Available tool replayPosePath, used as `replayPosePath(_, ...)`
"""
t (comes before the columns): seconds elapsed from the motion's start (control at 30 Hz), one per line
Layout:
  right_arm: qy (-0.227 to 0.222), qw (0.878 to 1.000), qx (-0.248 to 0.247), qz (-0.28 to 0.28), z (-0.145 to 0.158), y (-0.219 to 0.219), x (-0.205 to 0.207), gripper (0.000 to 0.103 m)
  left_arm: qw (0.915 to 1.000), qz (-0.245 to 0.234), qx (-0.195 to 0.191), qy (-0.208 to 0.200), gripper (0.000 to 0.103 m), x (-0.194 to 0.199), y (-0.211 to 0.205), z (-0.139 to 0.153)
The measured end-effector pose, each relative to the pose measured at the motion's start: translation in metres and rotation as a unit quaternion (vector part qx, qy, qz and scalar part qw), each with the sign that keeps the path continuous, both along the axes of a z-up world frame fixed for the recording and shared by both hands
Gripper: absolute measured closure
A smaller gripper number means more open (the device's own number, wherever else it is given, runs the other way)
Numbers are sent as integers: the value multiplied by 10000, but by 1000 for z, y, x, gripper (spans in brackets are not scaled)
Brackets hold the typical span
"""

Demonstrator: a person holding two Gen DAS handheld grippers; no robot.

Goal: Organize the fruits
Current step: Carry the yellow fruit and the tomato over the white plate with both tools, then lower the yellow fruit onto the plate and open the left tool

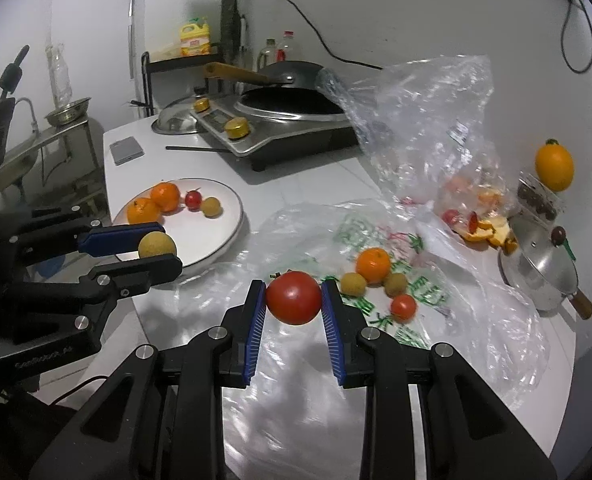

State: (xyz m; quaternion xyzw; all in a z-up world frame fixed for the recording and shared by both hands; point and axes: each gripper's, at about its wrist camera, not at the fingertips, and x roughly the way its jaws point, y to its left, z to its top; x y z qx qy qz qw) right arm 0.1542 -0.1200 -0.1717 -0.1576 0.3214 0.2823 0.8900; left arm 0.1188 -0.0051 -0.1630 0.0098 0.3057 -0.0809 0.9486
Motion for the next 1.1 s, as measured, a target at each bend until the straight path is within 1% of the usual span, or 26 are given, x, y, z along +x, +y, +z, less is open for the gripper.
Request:
replayPosePath(0.23,44,9998,-93,175,-4,24,-1,73,9997,243,-64,59,77,-1,26,-9)
replayPosePath(0.37,58,9996,-139,251,-5,37,0,73,9994,339,-39,81,77,3,37,-14)
replayPosePath(0.63,147,9989,-196,401,-12,59,10,73,9984,524,17,194,77,18,57,-28)
replayPosePath(0.83,210,9979,-44,617,-13,71,20,73,9977,614,96,289,77,34,66,-37)
replayPosePath(1.1,317,9966,39,766,-21,85,37,73,9963,726,257,391,77,51,73,-45)
